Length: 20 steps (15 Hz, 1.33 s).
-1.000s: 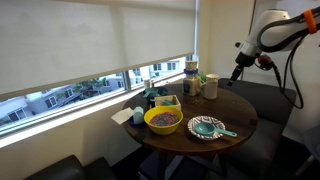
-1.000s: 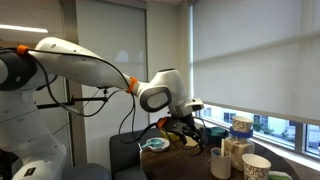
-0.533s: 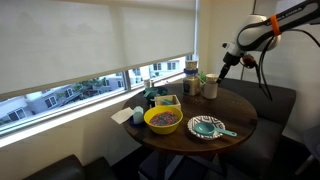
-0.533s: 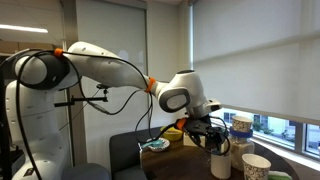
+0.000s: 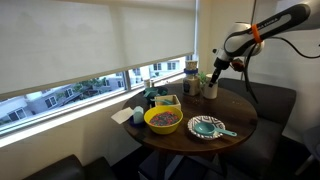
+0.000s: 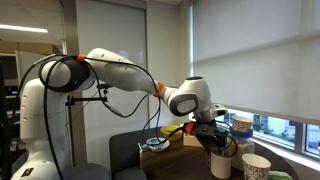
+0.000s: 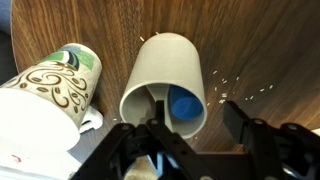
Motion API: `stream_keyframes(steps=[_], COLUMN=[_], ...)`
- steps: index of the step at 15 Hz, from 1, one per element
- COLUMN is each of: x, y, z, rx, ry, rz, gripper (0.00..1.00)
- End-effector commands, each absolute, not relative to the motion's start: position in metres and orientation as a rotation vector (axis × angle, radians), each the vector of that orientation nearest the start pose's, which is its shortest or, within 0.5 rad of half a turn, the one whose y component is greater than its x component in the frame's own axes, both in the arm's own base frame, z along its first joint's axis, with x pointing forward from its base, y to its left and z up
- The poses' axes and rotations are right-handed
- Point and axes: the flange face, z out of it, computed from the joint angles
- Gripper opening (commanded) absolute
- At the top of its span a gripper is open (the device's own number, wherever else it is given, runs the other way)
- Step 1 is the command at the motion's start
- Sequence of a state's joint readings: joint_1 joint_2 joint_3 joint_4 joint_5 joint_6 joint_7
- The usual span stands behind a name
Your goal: Move the brown cup to the left
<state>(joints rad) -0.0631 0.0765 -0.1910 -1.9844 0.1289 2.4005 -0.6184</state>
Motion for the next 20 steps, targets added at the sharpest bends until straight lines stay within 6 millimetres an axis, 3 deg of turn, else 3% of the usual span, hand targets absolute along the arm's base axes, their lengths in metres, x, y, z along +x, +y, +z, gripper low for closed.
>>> stream_keyframes(steps=[1,4,10,14,17,20], x=[0.591,0.588,0.581,0.572,0.569,0.573], y=[-0.153,-0.152,-0.127,-0.076,-0.017,0.041], z=[0.462,0.464,0.491,0.525,0.538,0.539], rx=[-3.124,-3.124,-3.119,-3.076,-2.999,-2.915], ry=[-0.445,-0.439,-0.473,-0.651,-0.853,-1.098], rz=[-0.504,-0.465,-0.439,-0.539,-0.608,-0.672], gripper=[0.33,0.12,0.11,0.11,0.11,0.11])
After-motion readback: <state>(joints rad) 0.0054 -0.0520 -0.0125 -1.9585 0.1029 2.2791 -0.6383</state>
